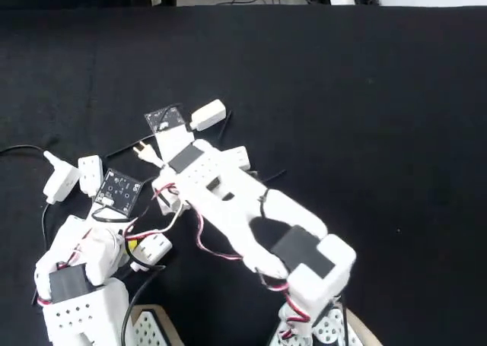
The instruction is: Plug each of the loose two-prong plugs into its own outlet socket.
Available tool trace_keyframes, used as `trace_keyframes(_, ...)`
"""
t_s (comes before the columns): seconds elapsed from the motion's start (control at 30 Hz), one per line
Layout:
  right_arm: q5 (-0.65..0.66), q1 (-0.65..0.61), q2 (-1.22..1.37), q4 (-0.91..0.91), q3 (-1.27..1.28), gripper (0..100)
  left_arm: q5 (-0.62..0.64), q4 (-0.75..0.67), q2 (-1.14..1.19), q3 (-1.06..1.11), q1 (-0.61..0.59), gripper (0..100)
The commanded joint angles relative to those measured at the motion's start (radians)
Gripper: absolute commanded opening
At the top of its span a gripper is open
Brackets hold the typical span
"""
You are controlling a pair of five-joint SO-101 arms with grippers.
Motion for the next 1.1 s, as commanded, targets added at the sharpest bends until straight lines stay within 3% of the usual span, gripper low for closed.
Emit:
trace_keyframes(0.0, -0.049, 0.021, 0.025, 0.014, -0.085, 15.6, -0.005, 0.005, -0.005, 0.021, -0.012, 29)
trace_keyframes(0.23, -0.144, 0.032, 0.028, 0.051, -0.142, 16.1, -0.005, 0.003, -0.006, 0.027, -0.012, 29)
trace_keyframes(0.43, -0.27, 0.031, 0.035, 0.087, -0.148, 28.3, -0.005, 0.003, -0.006, 0.028, -0.012, 29)
trace_keyframes(0.77, -0.269, 0.032, 0.035, 0.081, -0.145, 19.2, -0.005, 0.003, -0.006, 0.028, -0.013, 29)
trace_keyframes(1.07, -0.278, 0.032, 0.102, 0.081, -0.153, 18.8, -0.005, 0.003, -0.006, 0.03, -0.015, 29)
